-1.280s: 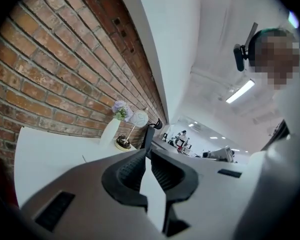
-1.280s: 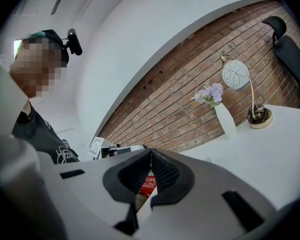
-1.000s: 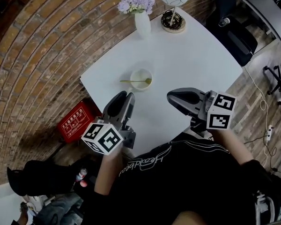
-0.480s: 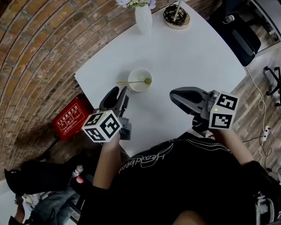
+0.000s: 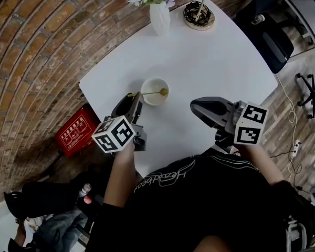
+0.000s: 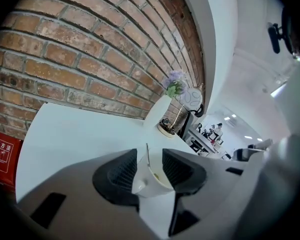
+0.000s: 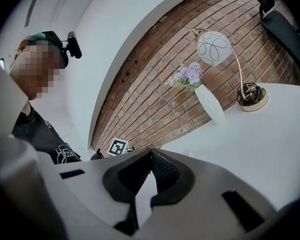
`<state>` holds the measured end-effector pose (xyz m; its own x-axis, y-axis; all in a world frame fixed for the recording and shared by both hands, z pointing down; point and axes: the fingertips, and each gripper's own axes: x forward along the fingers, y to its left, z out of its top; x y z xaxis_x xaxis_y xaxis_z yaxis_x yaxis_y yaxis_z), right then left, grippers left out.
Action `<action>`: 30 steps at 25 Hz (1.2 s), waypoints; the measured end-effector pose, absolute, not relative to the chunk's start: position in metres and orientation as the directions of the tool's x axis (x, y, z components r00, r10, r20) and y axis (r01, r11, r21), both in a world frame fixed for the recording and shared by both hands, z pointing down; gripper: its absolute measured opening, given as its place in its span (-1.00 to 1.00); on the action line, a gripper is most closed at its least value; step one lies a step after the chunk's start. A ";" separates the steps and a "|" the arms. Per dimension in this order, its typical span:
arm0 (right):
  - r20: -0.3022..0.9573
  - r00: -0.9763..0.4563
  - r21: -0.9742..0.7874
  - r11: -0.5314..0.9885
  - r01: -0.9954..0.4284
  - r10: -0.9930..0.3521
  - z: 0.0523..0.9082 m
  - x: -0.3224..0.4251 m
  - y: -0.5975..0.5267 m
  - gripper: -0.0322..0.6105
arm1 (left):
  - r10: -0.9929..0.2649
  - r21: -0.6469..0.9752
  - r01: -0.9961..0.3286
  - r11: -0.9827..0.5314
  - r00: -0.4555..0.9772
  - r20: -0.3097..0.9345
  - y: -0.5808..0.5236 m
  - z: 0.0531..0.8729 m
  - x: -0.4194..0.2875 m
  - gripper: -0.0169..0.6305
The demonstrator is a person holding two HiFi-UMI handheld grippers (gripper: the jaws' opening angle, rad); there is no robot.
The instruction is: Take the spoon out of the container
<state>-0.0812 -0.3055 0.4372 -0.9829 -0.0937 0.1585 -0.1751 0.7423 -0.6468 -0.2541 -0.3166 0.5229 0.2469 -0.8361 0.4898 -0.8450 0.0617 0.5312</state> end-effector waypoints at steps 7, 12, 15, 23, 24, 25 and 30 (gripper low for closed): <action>0.165 -0.981 -0.651 0.736 -0.184 -0.100 0.441 -0.080 -0.310 -0.91 | -0.836 0.499 -0.863 0.075 0.218 0.503 -0.321 0.525 -0.254 -0.77; 0.163 -0.980 -0.652 0.733 -0.191 -0.111 0.441 -0.079 -0.313 -0.91 | -0.836 0.500 -0.862 0.079 0.216 0.504 -0.322 0.523 -0.253 -0.90; 0.162 -0.980 -0.653 0.733 -0.192 -0.112 0.442 -0.078 -0.313 -0.91 | -0.838 0.517 -0.853 0.076 0.226 0.496 -0.323 0.521 -0.250 -0.91; 0.157 -0.981 -0.653 0.734 -0.188 -0.112 0.439 -0.076 -0.303 -0.91 | -0.853 0.498 -0.864 0.070 0.206 0.479 -0.318 0.506 -0.249 -0.92; 0.155 -0.981 -0.652 0.735 -0.187 -0.113 0.438 -0.076 -0.302 -0.91 | -0.856 0.497 -0.865 0.069 0.204 0.474 -0.316 0.503 -0.249 -0.92; 0.154 -0.982 -0.651 0.736 -0.187 -0.113 0.437 -0.076 -0.300 -0.91 | -0.860 0.497 -0.865 0.068 0.202 0.469 -0.314 0.500 -0.249 -0.92; 0.141 -0.984 -0.643 0.745 -0.176 -0.112 0.431 -0.075 -0.283 -0.91 | -0.882 0.499 -0.865 0.057 0.191 0.431 -0.303 0.480 -0.251 -0.92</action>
